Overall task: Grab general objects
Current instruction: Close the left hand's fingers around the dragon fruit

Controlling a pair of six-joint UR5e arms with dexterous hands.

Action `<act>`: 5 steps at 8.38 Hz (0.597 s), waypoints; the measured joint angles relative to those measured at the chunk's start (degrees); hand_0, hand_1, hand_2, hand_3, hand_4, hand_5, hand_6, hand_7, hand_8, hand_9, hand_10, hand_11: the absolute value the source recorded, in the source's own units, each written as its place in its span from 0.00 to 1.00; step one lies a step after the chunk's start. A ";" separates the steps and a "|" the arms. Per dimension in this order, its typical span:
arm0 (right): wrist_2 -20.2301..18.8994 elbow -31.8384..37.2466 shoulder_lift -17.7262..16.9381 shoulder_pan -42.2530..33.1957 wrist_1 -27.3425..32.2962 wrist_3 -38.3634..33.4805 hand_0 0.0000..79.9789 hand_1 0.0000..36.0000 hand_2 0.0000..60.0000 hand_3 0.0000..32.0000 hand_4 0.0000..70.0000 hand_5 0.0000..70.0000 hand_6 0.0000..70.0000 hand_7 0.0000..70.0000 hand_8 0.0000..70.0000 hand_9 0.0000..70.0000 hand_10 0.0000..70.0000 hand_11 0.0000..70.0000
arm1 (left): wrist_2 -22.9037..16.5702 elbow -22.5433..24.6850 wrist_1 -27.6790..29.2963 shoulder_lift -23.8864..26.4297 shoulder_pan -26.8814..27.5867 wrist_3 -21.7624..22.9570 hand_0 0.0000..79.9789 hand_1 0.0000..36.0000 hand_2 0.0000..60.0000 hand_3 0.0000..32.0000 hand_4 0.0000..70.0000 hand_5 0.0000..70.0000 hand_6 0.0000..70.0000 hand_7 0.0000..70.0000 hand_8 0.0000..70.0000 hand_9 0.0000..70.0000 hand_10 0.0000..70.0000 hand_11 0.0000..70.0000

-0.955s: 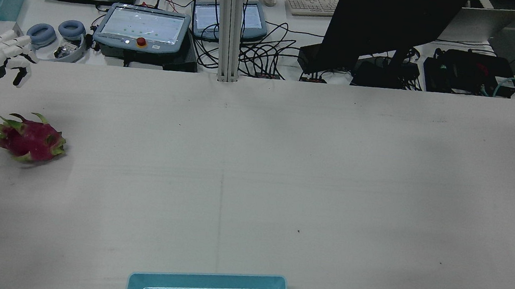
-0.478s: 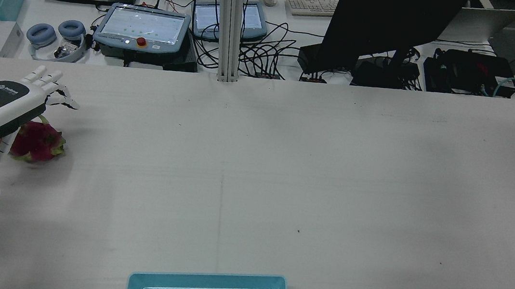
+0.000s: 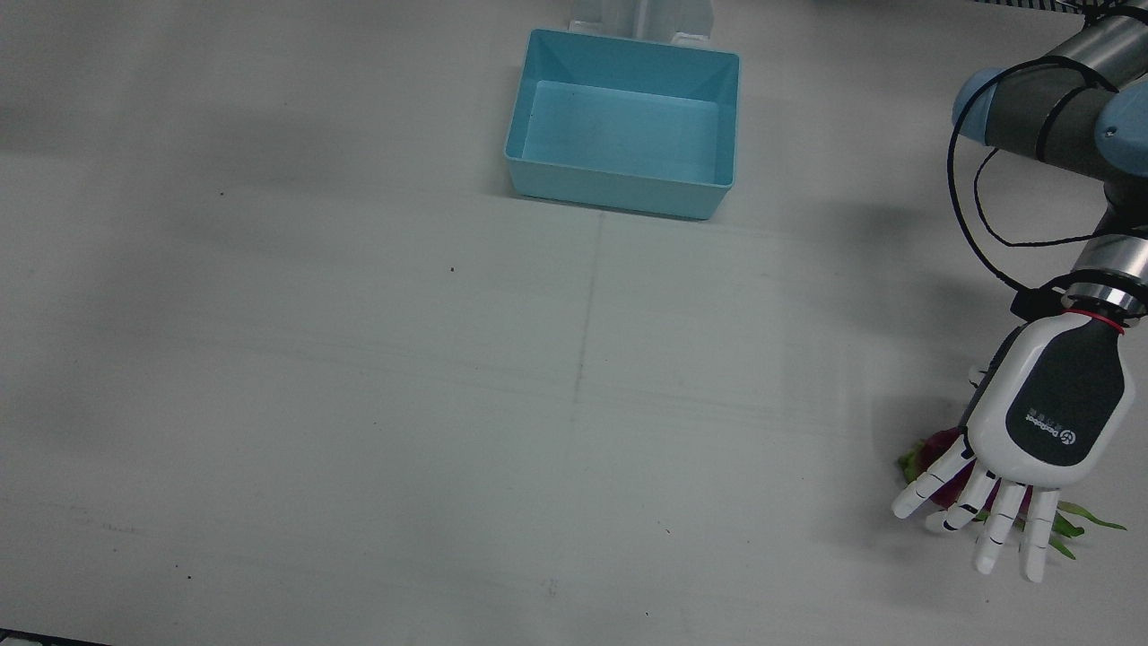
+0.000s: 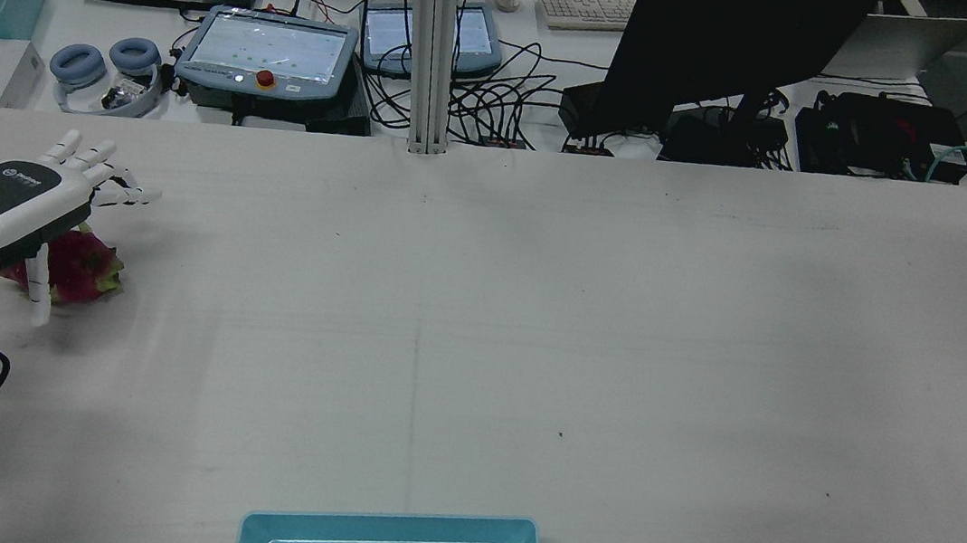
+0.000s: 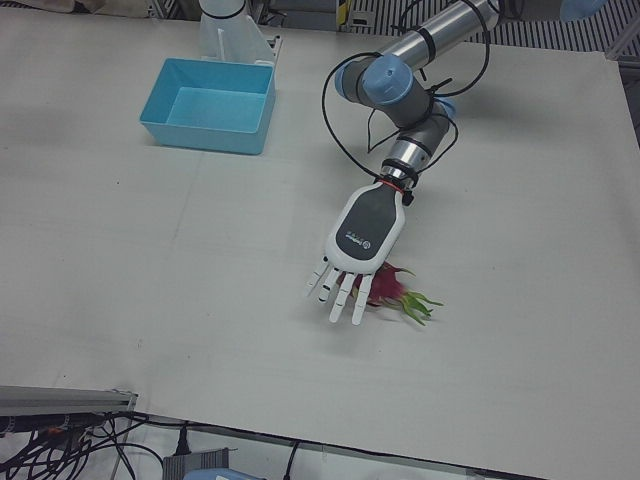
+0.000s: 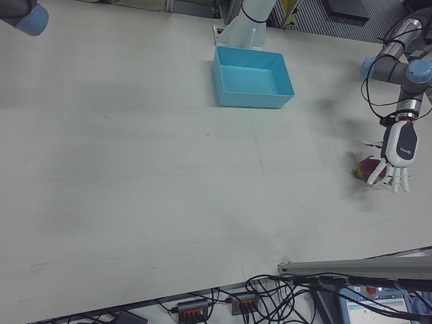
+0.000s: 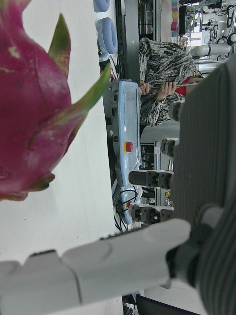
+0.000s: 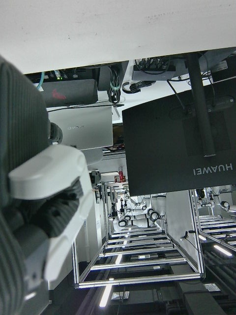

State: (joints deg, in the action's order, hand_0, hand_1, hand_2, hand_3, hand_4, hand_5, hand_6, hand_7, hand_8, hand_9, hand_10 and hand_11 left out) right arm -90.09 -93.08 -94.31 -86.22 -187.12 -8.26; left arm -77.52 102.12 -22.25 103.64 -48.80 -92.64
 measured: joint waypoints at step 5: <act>0.00 0.00 0.00 0.00 0.00 0.00 0.00 0.00 0.00 0.00 0.00 0.00 0.00 0.00 0.00 0.00 0.00 0.00 | -0.01 -3.40 2.90 -0.09 0.00 -0.48 0.57 1.00 1.00 0.34 0.15 0.27 0.00 0.54 0.00 0.09 0.00 0.00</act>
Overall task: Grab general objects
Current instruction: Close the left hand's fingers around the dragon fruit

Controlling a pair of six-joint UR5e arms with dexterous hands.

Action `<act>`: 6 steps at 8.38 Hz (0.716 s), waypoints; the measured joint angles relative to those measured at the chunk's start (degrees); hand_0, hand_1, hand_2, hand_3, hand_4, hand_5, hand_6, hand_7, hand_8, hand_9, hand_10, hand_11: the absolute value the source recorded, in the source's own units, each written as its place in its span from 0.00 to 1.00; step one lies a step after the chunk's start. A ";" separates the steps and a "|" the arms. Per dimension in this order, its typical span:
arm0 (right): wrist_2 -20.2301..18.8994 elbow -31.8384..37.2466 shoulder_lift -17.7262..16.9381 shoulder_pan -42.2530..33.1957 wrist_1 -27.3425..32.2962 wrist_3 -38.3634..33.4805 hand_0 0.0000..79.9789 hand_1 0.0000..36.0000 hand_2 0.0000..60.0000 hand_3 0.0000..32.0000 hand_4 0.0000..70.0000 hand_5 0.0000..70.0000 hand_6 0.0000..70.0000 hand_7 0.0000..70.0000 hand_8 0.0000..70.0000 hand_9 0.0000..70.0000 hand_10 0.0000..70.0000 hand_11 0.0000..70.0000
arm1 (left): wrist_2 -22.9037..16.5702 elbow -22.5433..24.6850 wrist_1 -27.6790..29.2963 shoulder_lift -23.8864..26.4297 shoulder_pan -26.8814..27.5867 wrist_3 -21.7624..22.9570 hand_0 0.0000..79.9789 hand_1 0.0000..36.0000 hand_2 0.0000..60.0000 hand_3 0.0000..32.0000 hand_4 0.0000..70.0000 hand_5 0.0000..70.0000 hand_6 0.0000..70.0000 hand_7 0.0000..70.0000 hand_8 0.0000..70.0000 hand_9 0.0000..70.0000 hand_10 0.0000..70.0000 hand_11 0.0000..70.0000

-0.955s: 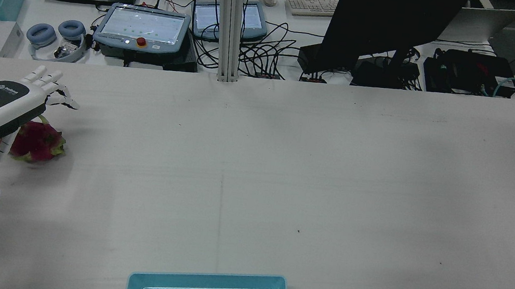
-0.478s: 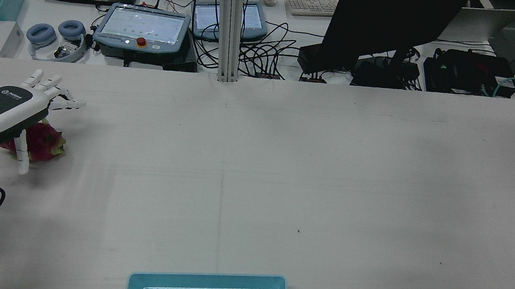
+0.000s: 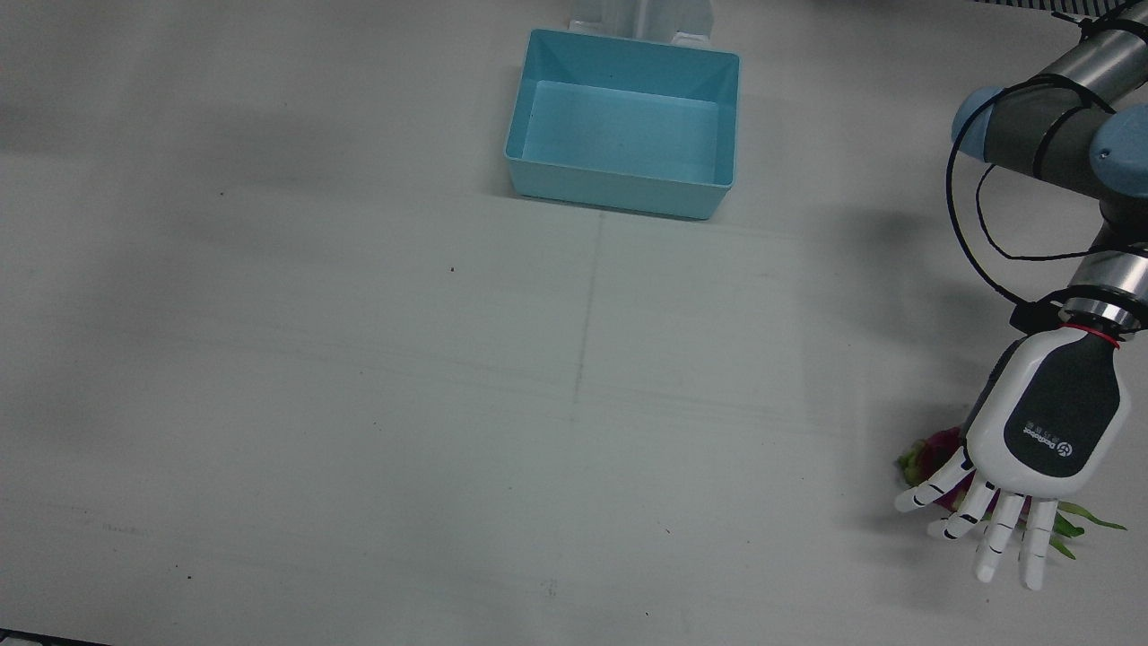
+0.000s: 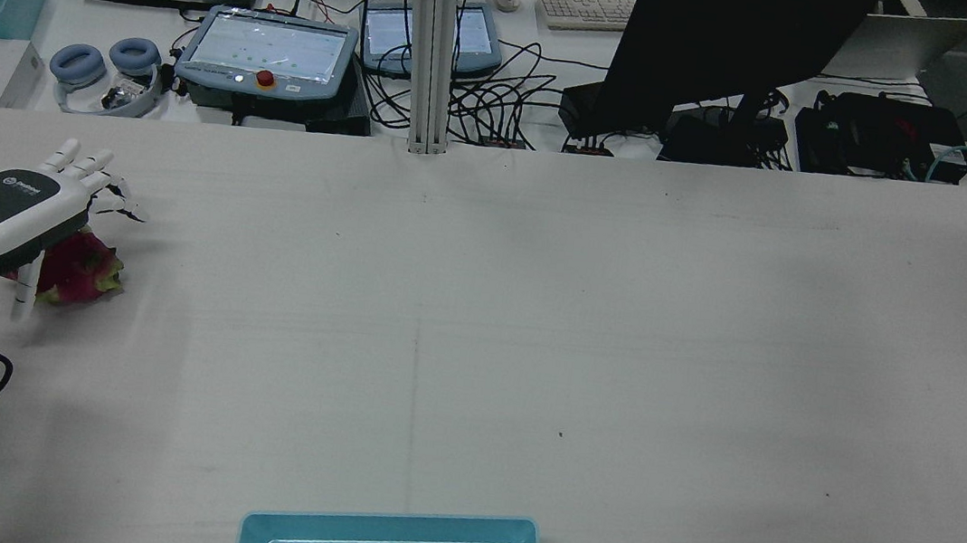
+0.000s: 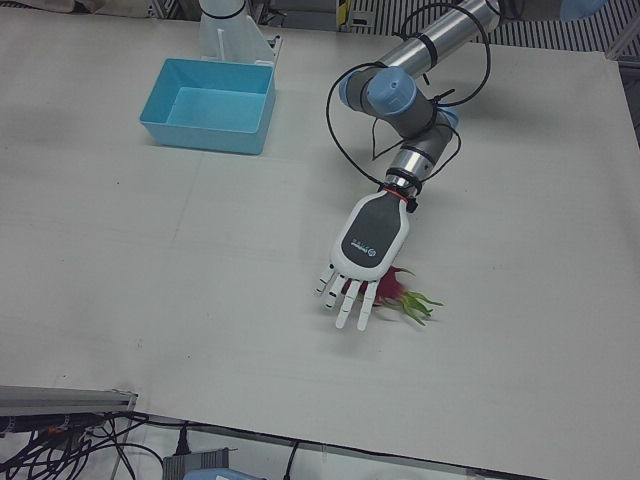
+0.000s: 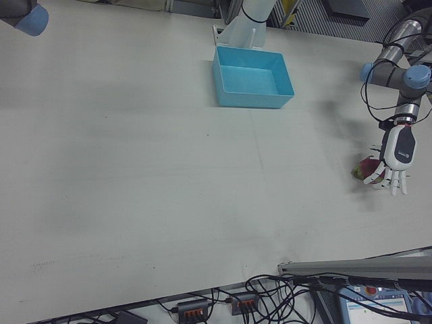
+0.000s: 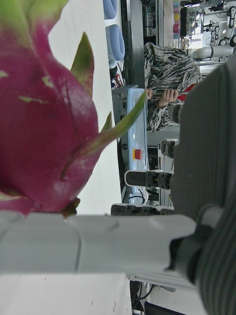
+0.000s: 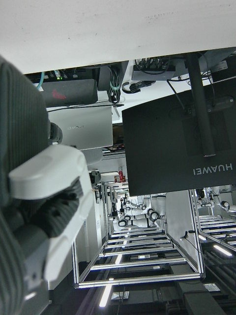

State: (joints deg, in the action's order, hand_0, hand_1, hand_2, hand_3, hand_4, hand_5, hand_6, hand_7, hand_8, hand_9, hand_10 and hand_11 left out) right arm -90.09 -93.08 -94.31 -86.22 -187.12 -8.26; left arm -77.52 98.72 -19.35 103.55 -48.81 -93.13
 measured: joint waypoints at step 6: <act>0.00 0.00 0.00 0.00 0.00 0.00 0.00 0.00 0.00 0.00 0.00 0.00 0.00 0.00 0.00 0.00 0.00 0.00 | 0.00 -4.10 3.76 -0.25 0.03 -0.19 0.62 1.00 1.00 0.27 0.15 0.37 0.00 0.59 0.00 0.10 0.00 0.00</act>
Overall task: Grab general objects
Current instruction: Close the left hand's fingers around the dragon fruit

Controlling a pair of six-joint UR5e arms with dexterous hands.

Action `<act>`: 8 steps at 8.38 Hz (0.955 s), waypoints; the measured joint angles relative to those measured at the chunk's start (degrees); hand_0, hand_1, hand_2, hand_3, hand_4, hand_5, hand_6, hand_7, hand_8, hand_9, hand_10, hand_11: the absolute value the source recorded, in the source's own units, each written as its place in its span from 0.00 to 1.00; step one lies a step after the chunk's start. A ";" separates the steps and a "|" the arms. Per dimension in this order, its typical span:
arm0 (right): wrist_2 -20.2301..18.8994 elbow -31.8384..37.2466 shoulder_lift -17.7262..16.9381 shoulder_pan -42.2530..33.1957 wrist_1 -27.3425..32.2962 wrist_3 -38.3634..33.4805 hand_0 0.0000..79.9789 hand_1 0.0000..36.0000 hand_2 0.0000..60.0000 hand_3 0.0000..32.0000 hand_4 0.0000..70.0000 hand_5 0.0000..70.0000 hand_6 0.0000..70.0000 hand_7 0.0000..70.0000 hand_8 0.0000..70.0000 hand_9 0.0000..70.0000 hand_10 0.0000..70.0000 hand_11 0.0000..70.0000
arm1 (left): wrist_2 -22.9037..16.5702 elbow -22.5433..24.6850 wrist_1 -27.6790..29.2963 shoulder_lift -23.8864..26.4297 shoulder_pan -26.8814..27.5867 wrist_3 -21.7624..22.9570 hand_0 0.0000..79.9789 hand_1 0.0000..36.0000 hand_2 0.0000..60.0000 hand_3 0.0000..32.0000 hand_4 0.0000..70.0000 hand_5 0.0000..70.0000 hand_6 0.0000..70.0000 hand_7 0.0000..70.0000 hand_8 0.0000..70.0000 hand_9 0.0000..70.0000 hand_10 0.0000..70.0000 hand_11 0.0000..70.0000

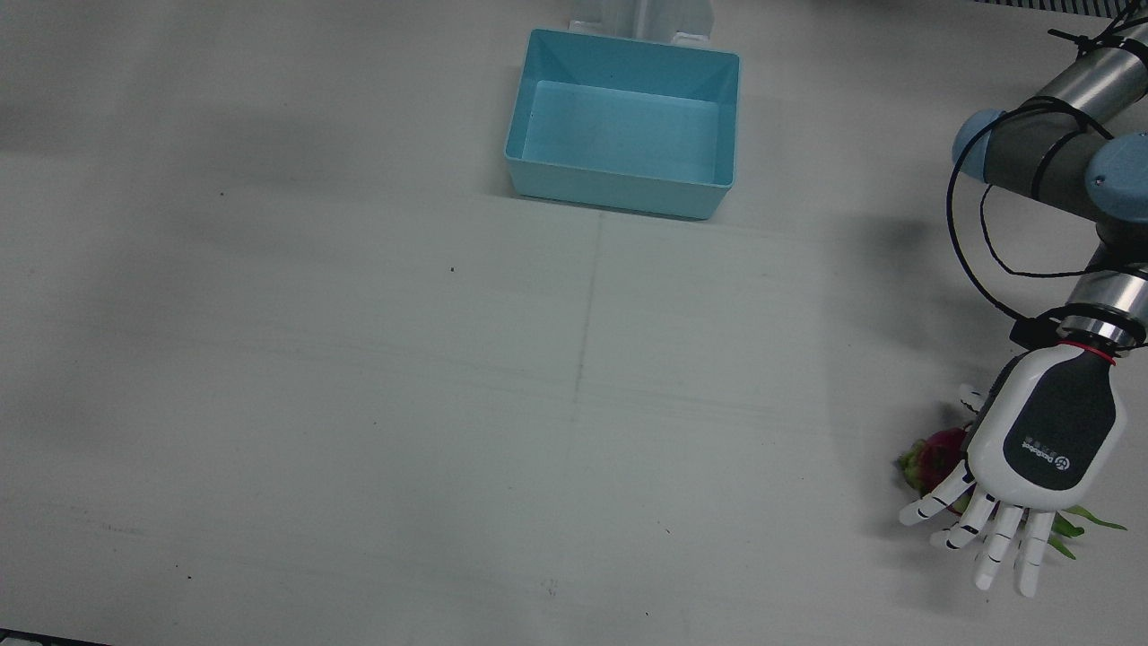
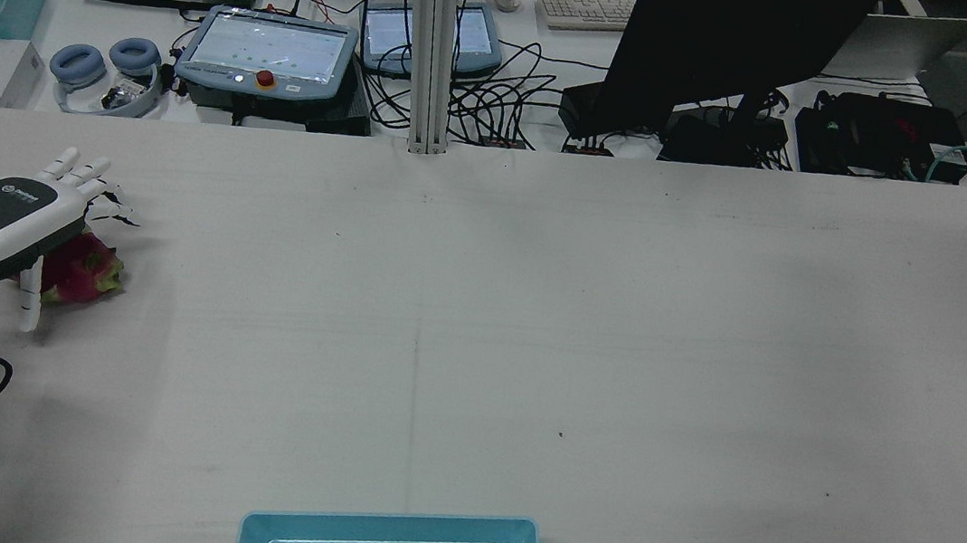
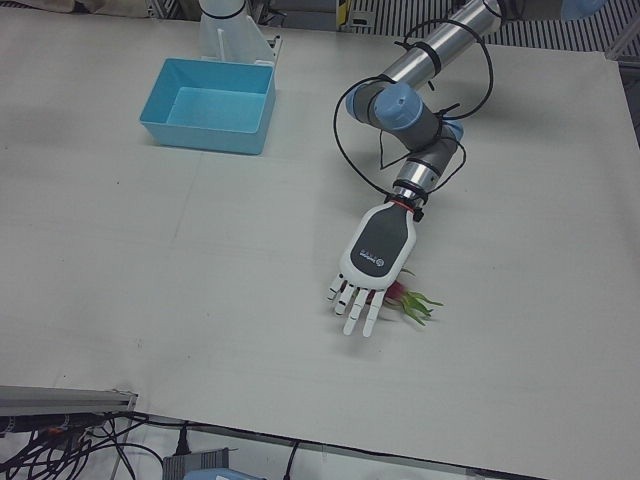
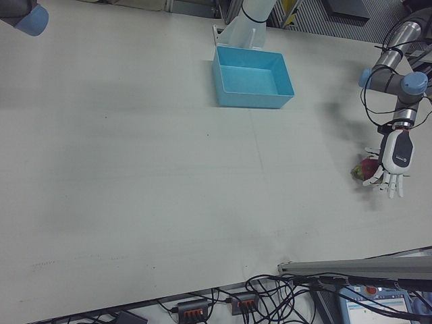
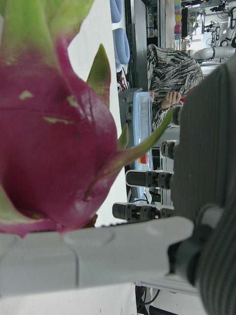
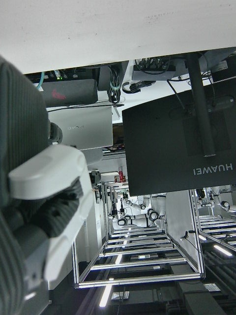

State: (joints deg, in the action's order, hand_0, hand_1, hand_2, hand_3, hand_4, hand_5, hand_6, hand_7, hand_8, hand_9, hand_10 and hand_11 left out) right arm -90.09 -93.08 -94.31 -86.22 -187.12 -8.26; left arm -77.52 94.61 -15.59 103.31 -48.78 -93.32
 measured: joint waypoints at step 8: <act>0.00 0.00 0.00 0.00 0.00 0.00 0.00 0.00 0.00 0.00 0.00 0.00 0.00 0.00 0.00 0.00 0.00 0.00 | 0.00 -2.31 1.80 -0.06 0.00 -0.20 0.94 1.00 1.00 0.02 0.19 0.70 0.00 0.70 0.00 0.12 0.00 0.00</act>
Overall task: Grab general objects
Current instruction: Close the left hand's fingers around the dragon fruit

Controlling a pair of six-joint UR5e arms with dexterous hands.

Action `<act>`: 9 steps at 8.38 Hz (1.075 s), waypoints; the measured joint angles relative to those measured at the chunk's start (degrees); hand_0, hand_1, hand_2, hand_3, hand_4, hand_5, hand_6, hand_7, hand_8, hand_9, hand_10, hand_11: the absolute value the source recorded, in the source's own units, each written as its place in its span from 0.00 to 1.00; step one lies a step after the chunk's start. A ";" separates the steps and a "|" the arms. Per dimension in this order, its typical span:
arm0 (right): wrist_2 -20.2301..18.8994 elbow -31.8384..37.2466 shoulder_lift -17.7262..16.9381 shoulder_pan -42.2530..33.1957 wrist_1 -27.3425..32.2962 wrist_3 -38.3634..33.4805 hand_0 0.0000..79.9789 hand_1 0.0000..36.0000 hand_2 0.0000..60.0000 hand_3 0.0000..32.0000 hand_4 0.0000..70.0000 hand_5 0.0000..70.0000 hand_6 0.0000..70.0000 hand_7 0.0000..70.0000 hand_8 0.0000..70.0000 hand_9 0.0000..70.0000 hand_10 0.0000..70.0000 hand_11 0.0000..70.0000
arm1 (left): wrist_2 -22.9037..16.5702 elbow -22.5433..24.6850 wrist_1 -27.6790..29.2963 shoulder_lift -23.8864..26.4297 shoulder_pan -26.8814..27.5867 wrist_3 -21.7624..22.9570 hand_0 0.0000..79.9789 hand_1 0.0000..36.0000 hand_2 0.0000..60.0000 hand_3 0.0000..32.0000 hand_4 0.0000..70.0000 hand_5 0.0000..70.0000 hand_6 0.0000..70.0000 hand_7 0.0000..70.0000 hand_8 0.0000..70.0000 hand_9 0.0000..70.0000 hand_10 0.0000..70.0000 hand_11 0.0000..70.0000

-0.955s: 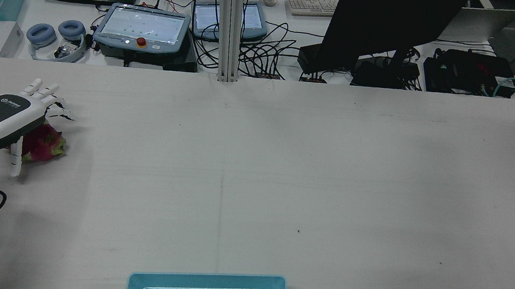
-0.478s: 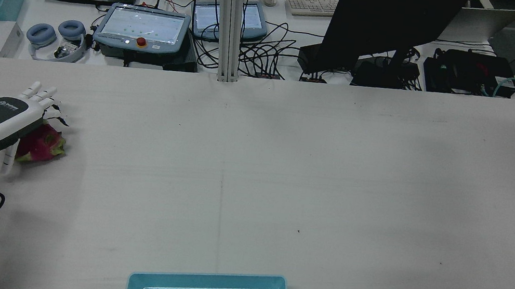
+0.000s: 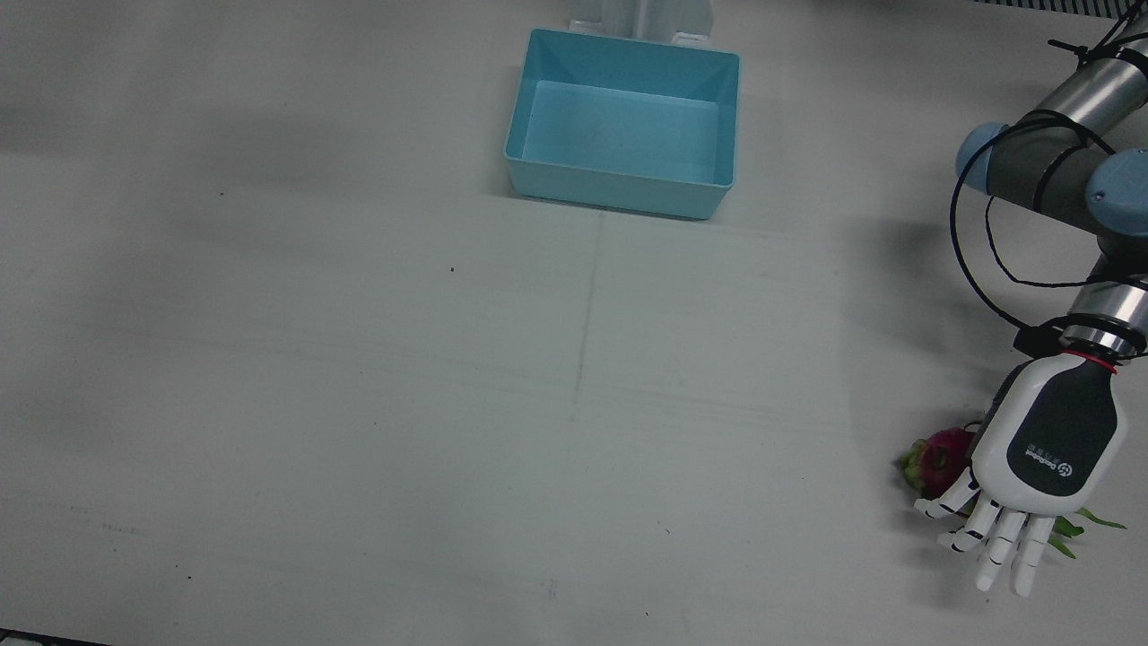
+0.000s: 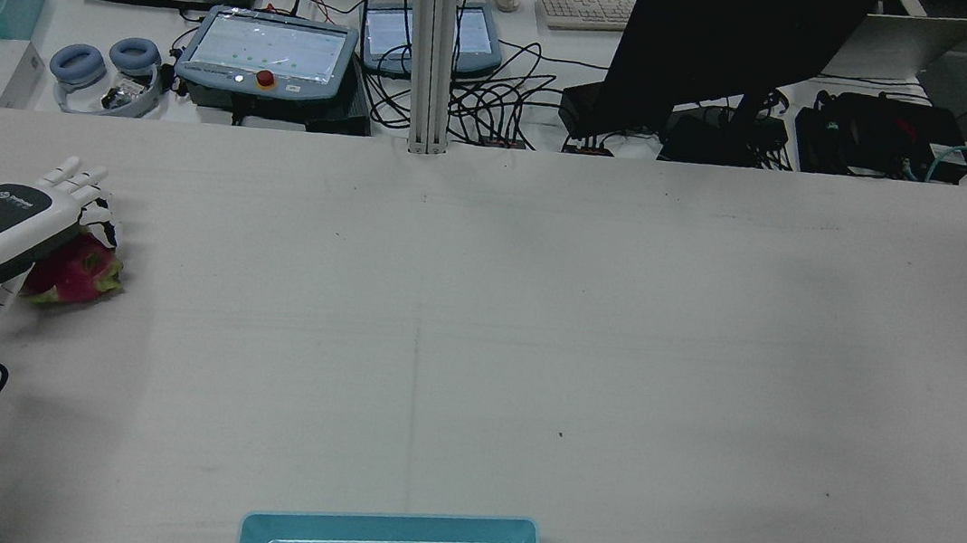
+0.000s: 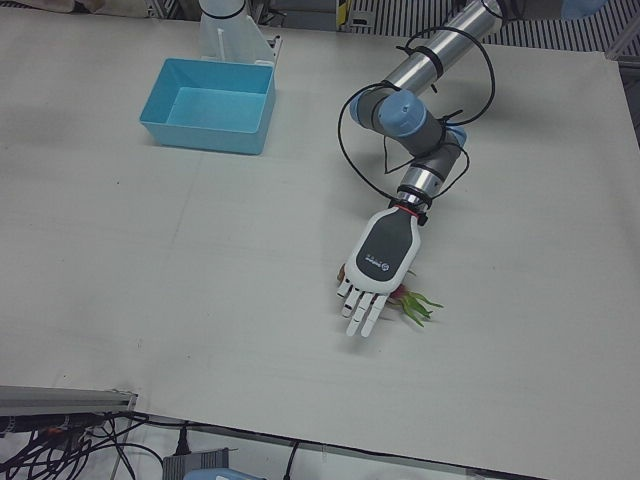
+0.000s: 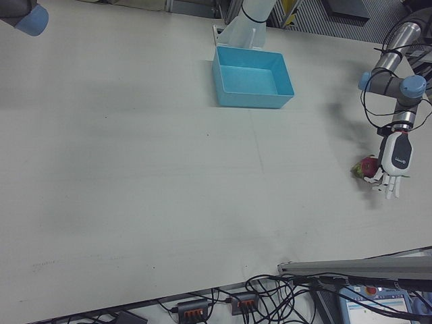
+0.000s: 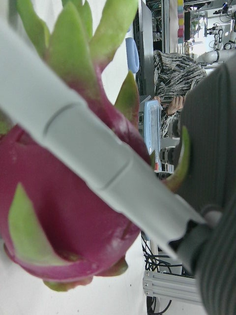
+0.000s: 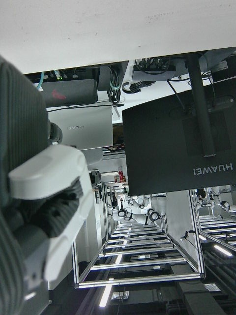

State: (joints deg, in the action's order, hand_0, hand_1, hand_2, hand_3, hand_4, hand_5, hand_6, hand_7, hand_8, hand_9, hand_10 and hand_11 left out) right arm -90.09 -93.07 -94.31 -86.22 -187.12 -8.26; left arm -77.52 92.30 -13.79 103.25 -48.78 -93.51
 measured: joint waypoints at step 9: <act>0.03 0.00 0.00 0.00 0.00 0.00 0.00 0.00 0.00 0.00 0.00 0.00 0.00 0.00 0.00 0.00 0.00 0.00 | 0.06 -2.30 1.76 0.38 0.00 0.00 1.00 1.00 1.00 0.00 0.97 1.00 1.00 1.00 0.44 0.52 0.94 1.00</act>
State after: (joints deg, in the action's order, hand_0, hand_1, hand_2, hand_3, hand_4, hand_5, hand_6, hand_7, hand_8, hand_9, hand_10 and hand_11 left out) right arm -90.06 -93.08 -94.31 -86.22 -187.12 -8.26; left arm -77.45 90.00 -12.03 103.62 -48.78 -93.52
